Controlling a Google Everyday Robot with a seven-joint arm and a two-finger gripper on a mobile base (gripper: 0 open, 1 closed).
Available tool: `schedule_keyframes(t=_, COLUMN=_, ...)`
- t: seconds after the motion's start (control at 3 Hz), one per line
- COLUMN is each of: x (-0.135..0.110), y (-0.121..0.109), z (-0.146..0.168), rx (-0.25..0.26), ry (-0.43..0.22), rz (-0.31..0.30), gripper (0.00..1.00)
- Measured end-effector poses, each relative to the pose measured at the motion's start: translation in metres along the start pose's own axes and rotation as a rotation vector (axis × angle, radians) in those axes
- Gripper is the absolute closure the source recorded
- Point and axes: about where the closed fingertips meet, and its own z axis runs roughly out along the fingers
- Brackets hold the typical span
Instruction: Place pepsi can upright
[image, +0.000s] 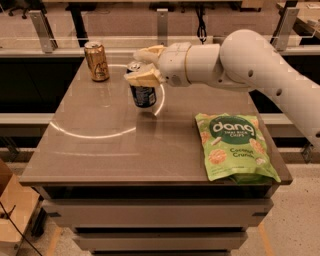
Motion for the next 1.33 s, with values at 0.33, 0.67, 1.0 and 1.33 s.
schedule_keyframes(t=0.33, x=0.0073, y=0.0003, z=-0.0021, rx=0.011, ry=-0.037, rz=0.041, gripper=0.60)
schedule_keyframes(t=0.67, x=0.0140, y=0.0019, z=-0.0043, rx=0.023, ry=-0.058, rz=0.075, gripper=0.36)
schedule_keyframes(t=1.0, x=0.0173, y=0.0030, z=-0.0063, rx=0.033, ry=-0.070, rz=0.093, gripper=0.12)
schedule_keyframes(t=1.33, x=0.0170, y=0.0050, z=-0.0075, rx=0.037, ry=-0.082, rz=0.101, gripper=0.00)
